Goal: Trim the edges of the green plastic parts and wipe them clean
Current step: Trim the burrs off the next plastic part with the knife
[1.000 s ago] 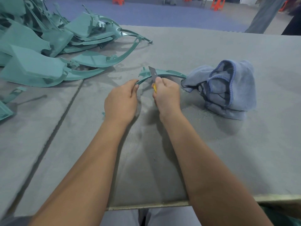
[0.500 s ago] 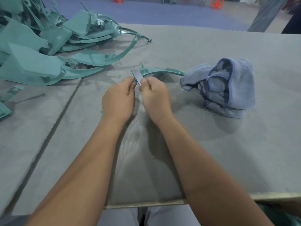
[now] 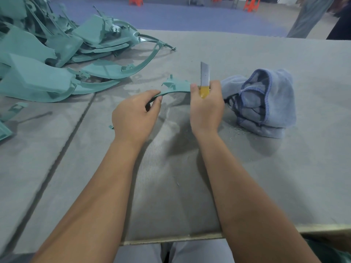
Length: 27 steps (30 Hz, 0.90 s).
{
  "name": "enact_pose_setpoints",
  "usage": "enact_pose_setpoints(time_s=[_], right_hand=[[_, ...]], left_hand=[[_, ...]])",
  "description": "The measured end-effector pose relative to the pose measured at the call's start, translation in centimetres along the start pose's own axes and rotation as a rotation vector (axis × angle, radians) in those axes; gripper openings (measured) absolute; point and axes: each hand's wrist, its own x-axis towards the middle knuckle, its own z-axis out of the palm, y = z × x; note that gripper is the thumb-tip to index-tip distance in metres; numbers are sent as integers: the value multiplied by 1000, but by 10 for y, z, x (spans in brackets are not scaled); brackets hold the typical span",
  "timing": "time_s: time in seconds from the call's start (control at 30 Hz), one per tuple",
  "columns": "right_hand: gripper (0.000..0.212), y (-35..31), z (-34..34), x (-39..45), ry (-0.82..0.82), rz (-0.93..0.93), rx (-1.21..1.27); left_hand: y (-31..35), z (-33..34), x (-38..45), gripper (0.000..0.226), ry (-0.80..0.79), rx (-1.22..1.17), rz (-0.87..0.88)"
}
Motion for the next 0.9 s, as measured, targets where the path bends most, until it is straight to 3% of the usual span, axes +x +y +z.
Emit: enact_pose_setpoints(time_s=[0.23, 0.4, 0.5, 0.63, 0.73, 0.8, 0.9], right_hand=[[30, -7, 2, -10, -28, -124, -7], [23, 4, -9, 9, 131, 15, -64], [26, 10, -16, 21, 143, 218, -23], [33, 13, -19, 28, -85, 491, 352], [26, 11, -23, 32, -242, 651, 685], [24, 9, -23, 34, -250, 670, 843], [15, 4, -17, 31, -143, 686, 979]], left_hand=[[-1, 2, 0, 30, 47, -34, 71], [-7, -7, 2, 27, 136, -76, 120], [-9, -12, 3, 24, 154, -88, 144], [-8, -17, 1, 20, 201, -76, 182], [-11, -19, 2, 18, 264, -86, 214], [-11, -15, 4, 19, 325, -22, 250], [-4, -8, 8, 35, 477, -19, 91]])
